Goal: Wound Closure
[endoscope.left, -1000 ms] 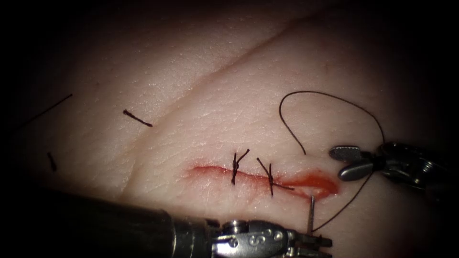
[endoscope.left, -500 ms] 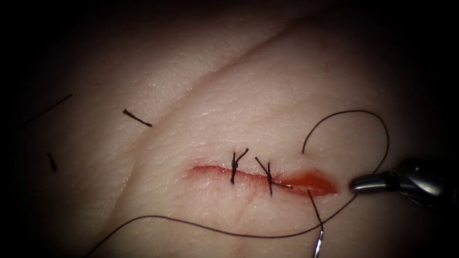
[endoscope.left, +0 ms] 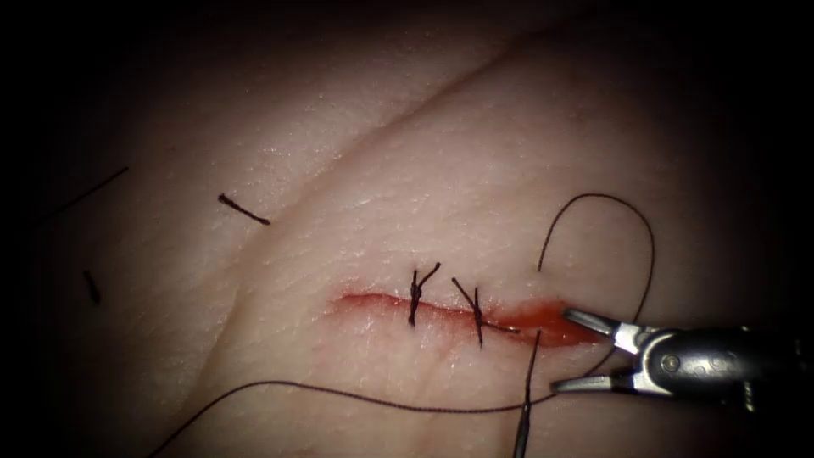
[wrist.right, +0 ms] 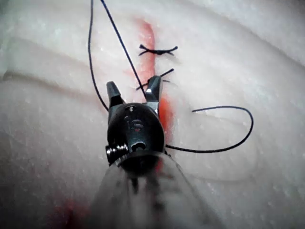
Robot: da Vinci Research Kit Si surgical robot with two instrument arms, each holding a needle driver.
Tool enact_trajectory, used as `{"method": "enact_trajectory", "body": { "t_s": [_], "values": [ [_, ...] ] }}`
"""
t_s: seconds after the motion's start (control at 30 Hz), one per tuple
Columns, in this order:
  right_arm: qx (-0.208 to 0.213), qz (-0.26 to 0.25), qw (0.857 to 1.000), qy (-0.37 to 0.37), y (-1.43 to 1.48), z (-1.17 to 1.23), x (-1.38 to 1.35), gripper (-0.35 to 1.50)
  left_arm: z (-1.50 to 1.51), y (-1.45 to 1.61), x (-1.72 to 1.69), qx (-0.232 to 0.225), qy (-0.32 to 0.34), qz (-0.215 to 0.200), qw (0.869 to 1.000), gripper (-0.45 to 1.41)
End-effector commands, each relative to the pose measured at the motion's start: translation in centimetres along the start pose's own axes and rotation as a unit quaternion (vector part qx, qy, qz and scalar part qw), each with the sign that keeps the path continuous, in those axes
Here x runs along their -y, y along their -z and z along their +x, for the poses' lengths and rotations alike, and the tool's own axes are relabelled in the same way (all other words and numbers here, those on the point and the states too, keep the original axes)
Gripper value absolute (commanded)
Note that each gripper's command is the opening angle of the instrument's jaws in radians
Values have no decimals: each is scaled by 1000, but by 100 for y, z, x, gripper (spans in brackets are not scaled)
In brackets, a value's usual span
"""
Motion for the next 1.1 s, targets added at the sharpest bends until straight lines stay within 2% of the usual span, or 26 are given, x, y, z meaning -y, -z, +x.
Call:
{"method": "enact_trajectory", "body": {
  "t_s": [0.03, 0.17, 0.2, 0.23, 0.27, 0.37, 0.5, 0.67, 0.7, 0.77, 0.83, 0.97, 1.0, 1.1],
  "values": [
    [4, -5, 1000, 4, -15, -1, 2, 61, -6, -5, -1, 2, 1, 1, 1000, -45],
    [22, -11, 999, 26, -33, -5, 1, 59, -6, -7, -2, 4, 1, 4, 1000, -45],
    [30, -6, 999, 34, -40, -10, 4, 47, -6, -7, -2, 4, -2, 4, 1000, -45],
    [38, 0, 998, 41, -44, -15, 7, 15, -6, -7, -2, 4, -2, 5, 1000, -45],
    [45, 5, 998, 53, -48, -22, 10, -35, -6, -6, -3, 4, -2, 5, 1000, -45],
    [44, 3, 997, 66, -41, -37, 10, -35, -5, -2, -2, 0, -3, 8, 1000, -45],
    [49, -9, 997, 59, -25, -31, 10, -35, -7, 3, 5, -1, -6, 23, 1000, -45],
    [35, -3, 998, 49, -9, 10, 34, -35, -27, 12, 28, 19, -15, 71, 997, -45],
    [33, -3, 998, 51, -5, 25, 47, -35, -36, 17, 35, 25, -15, 85, 996, -45],
    [34, -1, 999, 41, -2, 38, 58, -35, -46, 22, 43, 31, -15, 97, 995, -45],
    [31, 8, 999, 29, 2, 65, 83, -35, -61, 31, 52, 40, -17, 118, 992, -45],
    [25, 14, 999, 27, 2, 90, 105, -35, -65, 37, 54, 46, -17, 133, 990, -45],
    [25, 17, 999, 26, 1, 105, 112, -35, -64, 37, 53, 47, -19, 134, 990, -45],
    [26, 18, 999, 23, 1, 117, 112, -35, -59, 37, 50, 46, -21, 134, 990, -45]
  ]
}}
